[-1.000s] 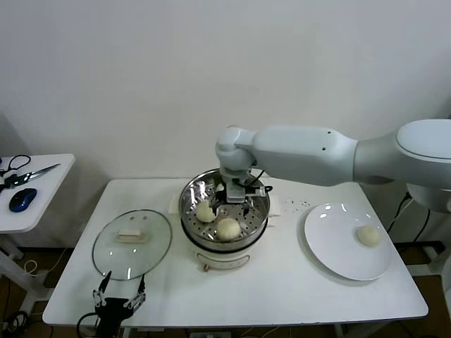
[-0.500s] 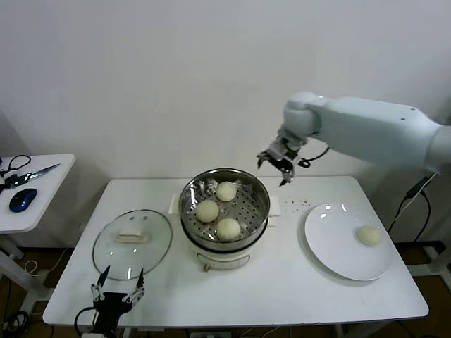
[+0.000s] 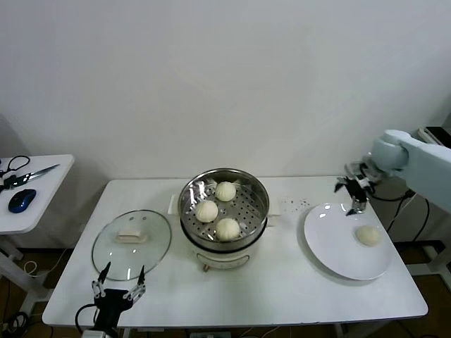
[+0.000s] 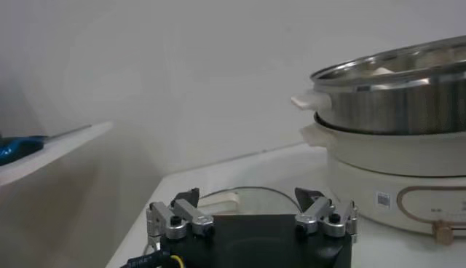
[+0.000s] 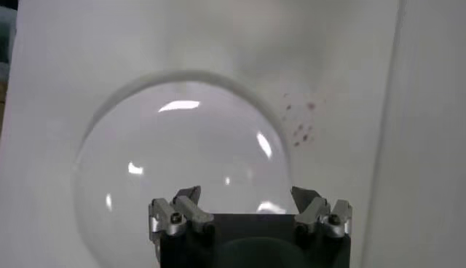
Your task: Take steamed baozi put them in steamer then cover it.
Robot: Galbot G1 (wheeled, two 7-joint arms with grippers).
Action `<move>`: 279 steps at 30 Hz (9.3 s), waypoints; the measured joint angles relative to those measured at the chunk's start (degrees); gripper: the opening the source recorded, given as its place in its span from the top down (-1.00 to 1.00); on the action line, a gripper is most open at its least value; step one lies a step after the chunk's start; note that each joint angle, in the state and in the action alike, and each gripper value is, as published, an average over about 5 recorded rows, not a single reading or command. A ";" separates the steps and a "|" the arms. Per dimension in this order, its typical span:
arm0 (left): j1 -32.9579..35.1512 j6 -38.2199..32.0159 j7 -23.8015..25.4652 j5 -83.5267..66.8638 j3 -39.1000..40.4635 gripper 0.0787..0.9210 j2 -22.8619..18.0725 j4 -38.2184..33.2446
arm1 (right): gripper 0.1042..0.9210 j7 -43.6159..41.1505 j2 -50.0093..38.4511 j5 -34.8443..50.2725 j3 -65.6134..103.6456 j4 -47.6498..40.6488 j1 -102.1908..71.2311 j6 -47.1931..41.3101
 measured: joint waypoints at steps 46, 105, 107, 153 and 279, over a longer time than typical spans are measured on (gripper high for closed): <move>0.47 -0.02 -0.28 1.32 -0.65 -0.77 -1.10 1.94 | -0.46 -2.87 9.48 -21.25 29.60 -27.22 -24.28 10.55; 0.86 -1.83 0.02 -2.15 1.41 -0.77 1.10 0.82 | -0.46 4.95 40.38 44.03 -29.62 -6.04 19.89 -11.89; 0.73 -1.83 0.01 -2.26 1.28 -0.77 1.10 0.97 | -0.47 5.09 40.83 43.73 -29.66 -6.53 19.01 -12.01; -0.98 -1.17 -0.48 0.22 -0.22 -0.77 0.68 0.11 | -0.76 25.19 15.45 46.14 -12.59 5.77 13.12 3.33; -19.60 9.70 -3.96 68.22 1.12 0.83 18.85 8.10 | -0.76 48.17 22.56 13.99 99.94 21.48 -92.30 12.22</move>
